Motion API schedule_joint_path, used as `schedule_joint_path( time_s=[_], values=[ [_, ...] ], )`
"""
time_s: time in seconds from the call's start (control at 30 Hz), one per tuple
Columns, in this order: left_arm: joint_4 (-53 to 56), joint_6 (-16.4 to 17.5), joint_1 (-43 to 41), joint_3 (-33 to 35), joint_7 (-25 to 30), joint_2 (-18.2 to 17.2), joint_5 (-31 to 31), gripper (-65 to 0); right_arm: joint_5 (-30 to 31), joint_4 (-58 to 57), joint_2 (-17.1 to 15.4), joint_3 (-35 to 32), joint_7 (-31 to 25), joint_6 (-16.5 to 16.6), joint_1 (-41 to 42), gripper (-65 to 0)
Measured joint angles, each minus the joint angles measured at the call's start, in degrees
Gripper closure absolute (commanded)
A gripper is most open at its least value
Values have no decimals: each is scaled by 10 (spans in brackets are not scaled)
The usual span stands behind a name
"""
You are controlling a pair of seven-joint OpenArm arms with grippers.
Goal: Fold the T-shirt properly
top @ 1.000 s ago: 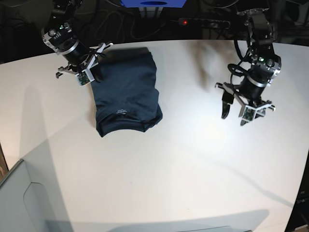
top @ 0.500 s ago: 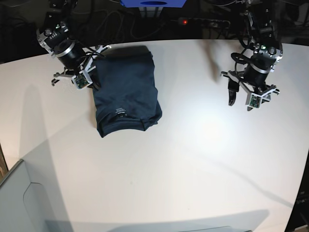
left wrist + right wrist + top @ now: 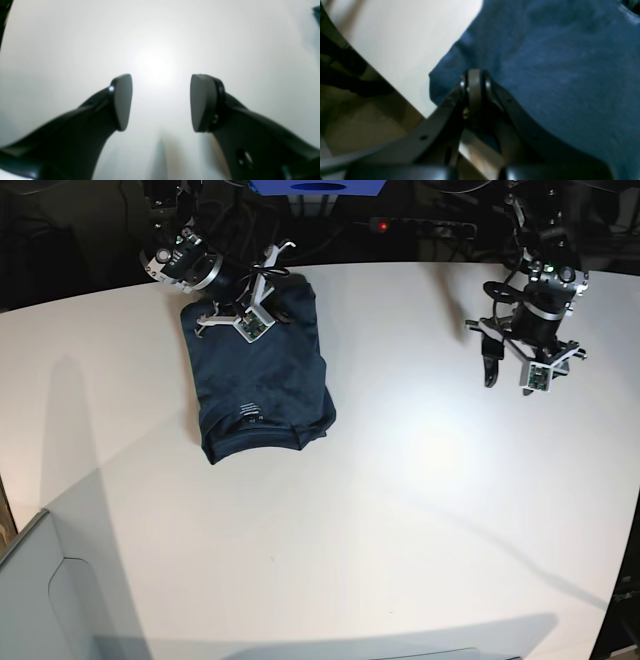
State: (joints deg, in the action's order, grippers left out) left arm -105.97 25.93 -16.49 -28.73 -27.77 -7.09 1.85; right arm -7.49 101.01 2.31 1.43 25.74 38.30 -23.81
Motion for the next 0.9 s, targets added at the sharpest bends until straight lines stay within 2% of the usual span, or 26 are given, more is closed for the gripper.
schedule_joint_path(
  time_s=[0.13, 0.23, 0.37, 0.43, 0.57, 0.67, 0.9],
  values=[
    [0, -2, 0, -11, 1, 5, 0, -354, 0, -7, 0, 0, -22, 0, -4, -1],
    [0, -2, -7, -11, 1, 6, 1, -354, -1, 51, 0, 8, -24, 1, -10, -1],
    [0, -2, -21, -11, 1, 6, 1, -354, 8, 109, -2, 49, -33, 0, 0, -1],
    [-5, -2, -29, -11, 0, 6, 0, -354, 0, 102, -2, 74, -18, 1, 27, -1],
    [-33, -2, -62, -12, 3, 10, 4, -353, 2, 65, -3, 151, -28, 0, 86, -1],
    [-45, -2, -82, -20, 2, 32, 5, -353, 1, 42, -4, 179, -26, 1, 86, -1],
    [-50, 1, -86, -86, 0, 87, 5, -352, 2, 1, 1, 176, -27, 0, 52, -1]
  ],
)
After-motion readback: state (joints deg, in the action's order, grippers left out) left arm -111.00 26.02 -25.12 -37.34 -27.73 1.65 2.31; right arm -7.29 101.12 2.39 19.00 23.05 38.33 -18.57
